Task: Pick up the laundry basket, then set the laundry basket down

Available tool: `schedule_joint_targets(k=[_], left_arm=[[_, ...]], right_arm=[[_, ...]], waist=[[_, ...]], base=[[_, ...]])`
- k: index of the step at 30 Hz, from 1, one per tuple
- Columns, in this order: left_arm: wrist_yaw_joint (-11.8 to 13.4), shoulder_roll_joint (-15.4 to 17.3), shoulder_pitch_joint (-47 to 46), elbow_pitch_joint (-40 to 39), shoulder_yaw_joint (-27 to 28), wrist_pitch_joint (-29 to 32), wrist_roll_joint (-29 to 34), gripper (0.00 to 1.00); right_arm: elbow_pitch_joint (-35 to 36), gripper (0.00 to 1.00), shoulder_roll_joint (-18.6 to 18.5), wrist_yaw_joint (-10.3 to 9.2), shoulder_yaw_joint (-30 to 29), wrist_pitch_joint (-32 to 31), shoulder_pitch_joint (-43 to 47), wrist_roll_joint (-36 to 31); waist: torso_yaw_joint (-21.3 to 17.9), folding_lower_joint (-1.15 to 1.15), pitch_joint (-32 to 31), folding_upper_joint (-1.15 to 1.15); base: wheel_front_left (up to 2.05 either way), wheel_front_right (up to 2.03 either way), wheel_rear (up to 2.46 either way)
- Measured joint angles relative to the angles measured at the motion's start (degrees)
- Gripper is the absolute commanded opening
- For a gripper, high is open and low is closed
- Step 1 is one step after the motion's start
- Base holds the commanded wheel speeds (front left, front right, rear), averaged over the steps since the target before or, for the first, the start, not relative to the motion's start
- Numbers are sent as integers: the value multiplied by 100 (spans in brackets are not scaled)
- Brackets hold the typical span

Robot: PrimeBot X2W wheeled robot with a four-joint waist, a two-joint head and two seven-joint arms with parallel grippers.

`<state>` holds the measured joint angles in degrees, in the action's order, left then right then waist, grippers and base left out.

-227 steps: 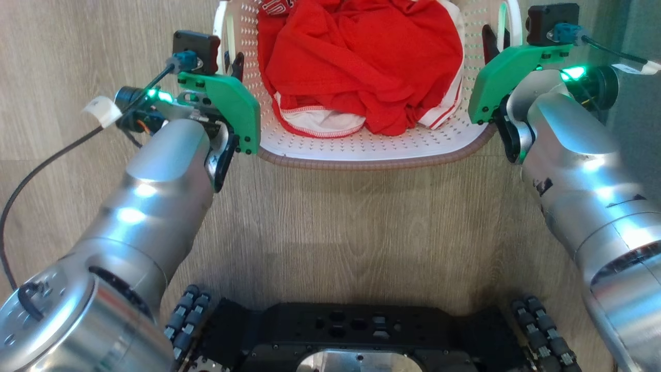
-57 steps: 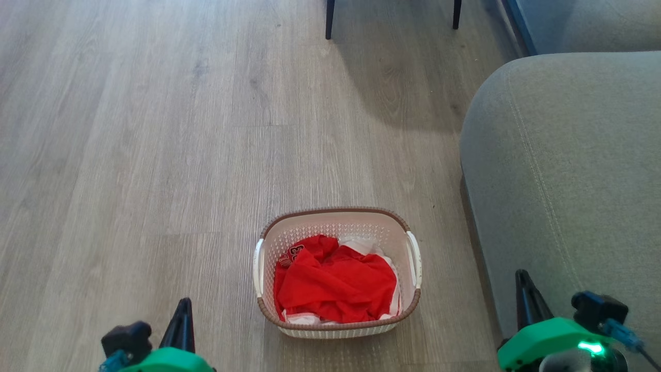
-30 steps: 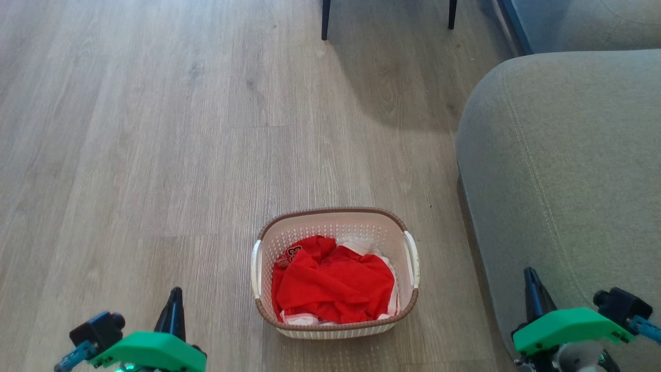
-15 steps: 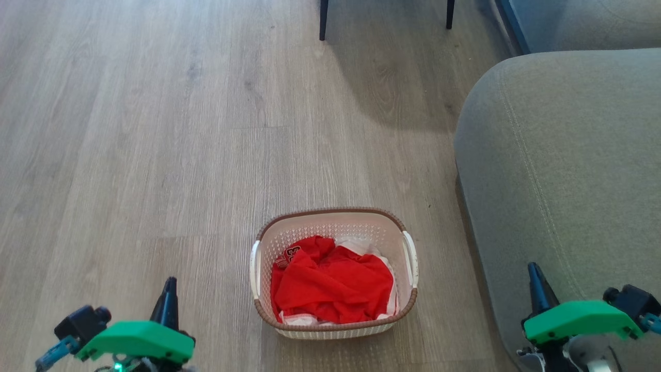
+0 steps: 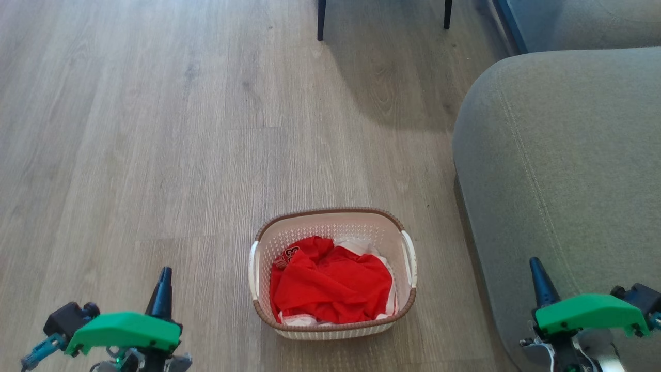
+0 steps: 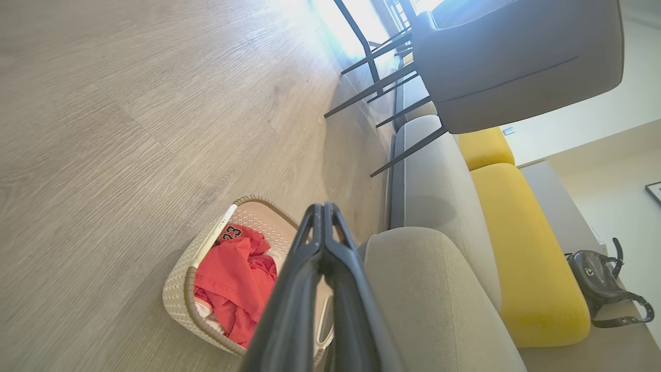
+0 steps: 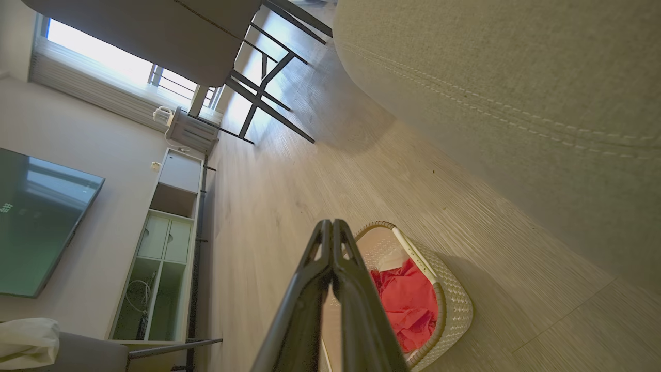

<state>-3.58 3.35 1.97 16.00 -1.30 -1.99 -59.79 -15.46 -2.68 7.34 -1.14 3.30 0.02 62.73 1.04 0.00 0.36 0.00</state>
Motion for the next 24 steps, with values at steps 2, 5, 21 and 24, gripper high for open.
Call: schedule_joint_targets(k=[2,5,21,24], left_arm=[[-1,-1,-18,-2,4,9,-69,0],[-27,-3,-28,-1,19,56,-263,0],[-151,-9,-149,-4,211,350,-1393,0],[-177,-11,-239,-5,230,396,-1594,0]], right_arm=[[-1,0,-2,0,-16,-30,-2,64],[-3,0,-4,0,-47,-79,-2,259],[-16,0,-27,0,-201,-348,-118,1321],[-16,0,-29,0,-230,-400,-120,1503]], waist=[[-2,0,0,0],[-9,0,-2,0],[-46,0,-8,1],[-52,0,-9,1]], base=[[0,0,0],[0,0,0],[0,0,0],[0,0,0]])
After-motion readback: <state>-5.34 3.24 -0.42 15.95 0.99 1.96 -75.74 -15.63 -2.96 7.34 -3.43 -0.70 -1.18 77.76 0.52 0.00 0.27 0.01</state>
